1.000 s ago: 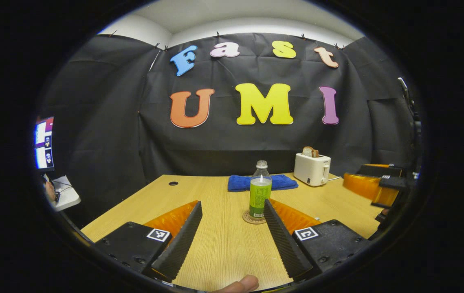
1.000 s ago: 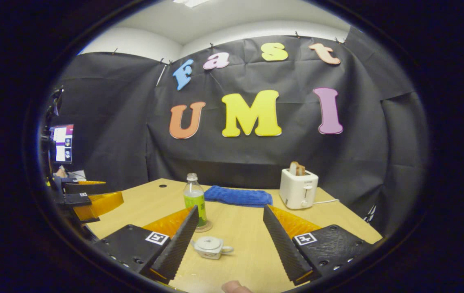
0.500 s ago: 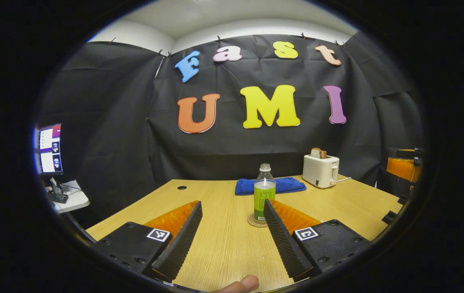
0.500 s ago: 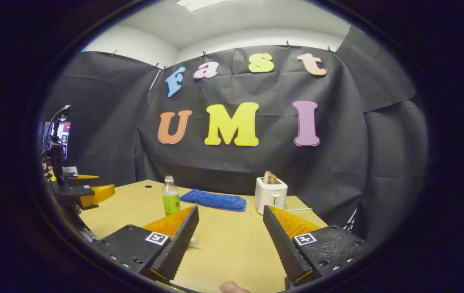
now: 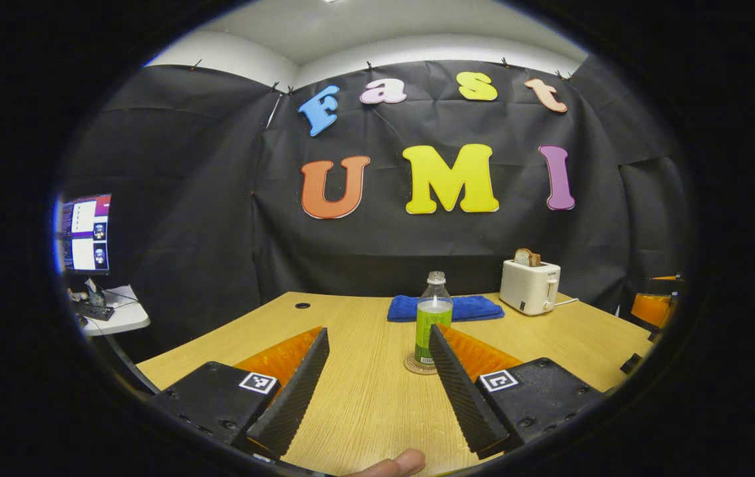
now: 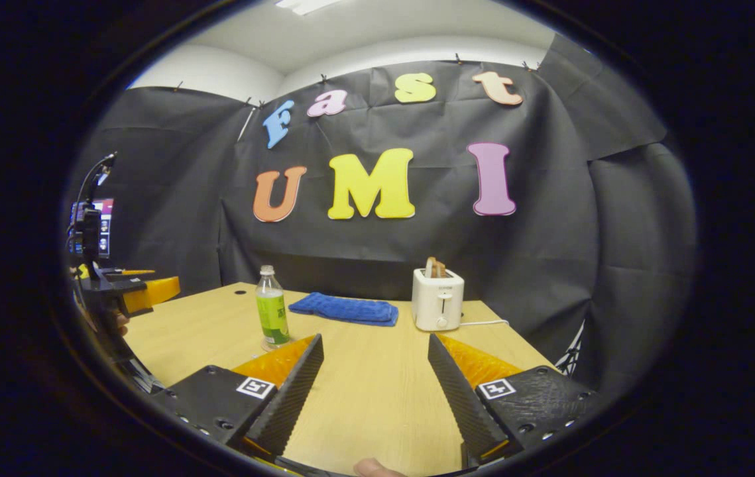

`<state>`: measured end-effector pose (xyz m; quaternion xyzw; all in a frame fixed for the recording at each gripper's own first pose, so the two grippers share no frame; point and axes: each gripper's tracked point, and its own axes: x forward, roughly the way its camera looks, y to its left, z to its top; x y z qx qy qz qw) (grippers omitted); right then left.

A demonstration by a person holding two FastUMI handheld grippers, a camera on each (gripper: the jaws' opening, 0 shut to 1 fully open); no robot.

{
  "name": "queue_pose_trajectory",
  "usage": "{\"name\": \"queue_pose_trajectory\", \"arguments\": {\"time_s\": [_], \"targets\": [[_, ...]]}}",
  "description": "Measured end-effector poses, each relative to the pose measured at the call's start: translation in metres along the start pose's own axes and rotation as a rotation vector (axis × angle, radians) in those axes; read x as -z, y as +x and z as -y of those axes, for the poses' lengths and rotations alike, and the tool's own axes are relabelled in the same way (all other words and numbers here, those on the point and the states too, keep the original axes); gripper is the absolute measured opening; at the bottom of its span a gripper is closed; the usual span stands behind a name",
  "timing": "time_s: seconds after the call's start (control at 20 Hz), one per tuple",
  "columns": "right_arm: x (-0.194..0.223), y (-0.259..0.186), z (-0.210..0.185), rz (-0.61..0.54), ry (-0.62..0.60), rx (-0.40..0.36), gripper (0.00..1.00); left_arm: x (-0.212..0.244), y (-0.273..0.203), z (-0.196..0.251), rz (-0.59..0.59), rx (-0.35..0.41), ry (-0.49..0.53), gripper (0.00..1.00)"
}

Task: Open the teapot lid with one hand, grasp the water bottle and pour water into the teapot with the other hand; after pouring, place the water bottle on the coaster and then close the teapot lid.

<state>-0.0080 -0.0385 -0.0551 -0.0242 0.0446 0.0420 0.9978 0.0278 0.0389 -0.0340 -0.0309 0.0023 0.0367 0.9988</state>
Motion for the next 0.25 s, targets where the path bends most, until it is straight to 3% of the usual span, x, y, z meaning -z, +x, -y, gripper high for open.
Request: {"name": "queue_pose_trajectory", "arguments": {"time_s": [0.25], "targets": [[0.0039,0.0050,0.0009,0.010,0.010,-0.002,0.95,-0.0005,0.0021,-0.0020,0.003,0.004,0.013,0.95]]}}
